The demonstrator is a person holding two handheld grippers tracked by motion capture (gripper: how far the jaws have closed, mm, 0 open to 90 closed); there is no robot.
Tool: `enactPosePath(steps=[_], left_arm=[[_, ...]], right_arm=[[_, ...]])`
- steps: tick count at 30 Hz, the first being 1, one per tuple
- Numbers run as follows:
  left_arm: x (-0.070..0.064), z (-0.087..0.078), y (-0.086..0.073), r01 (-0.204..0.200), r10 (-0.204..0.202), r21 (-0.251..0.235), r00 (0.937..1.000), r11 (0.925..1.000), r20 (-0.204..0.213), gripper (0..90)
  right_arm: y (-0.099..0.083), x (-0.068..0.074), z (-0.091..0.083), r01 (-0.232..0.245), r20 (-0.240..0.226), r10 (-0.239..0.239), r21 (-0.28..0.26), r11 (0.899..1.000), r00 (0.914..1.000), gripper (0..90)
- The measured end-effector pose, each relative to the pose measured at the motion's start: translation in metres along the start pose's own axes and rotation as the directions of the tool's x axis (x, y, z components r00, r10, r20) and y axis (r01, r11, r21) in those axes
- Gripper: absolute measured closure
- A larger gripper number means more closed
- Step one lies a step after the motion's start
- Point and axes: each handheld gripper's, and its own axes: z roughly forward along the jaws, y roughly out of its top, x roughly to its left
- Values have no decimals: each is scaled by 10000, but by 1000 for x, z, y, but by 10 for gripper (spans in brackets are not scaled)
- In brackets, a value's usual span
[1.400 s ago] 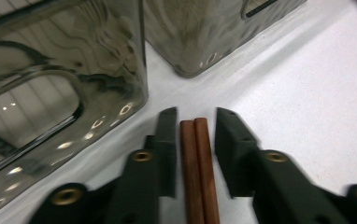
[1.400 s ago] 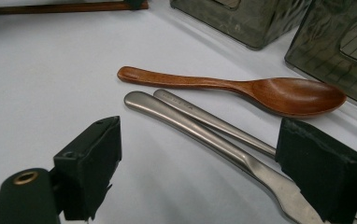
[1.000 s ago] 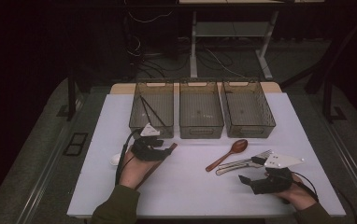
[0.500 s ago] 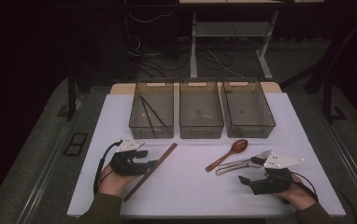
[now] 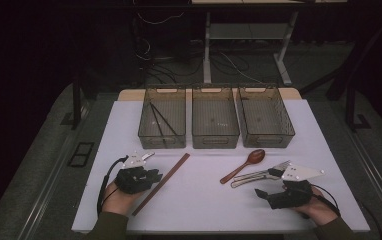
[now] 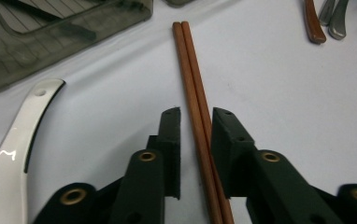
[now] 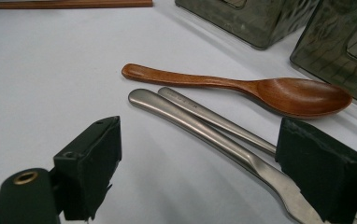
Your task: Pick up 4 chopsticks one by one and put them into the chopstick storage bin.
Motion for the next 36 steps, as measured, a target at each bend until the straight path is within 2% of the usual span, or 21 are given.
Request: enactPosePath(steps=[2, 13, 22, 36], left_arm=[[1, 2, -1, 17, -19, 110, 9999, 9999, 153, 775], [-1, 9, -2, 12, -25, 416, 9996, 9991, 291, 772], [-1, 12, -2, -76, 64, 553, 9998, 9984, 213, 777], [-2, 15, -2, -244, 259, 828, 9995, 9963, -169, 789]], right_arm=[[0, 0, 0, 8, -15, -8, -16, 10000, 10000, 143], [0, 0, 0, 3, 12, -3, 0, 10000, 10000, 143], [0, 0, 0, 4, 19, -5, 7, 10000, 10000, 143], [0, 0, 0, 14, 19, -14, 10, 10000, 10000, 143]])
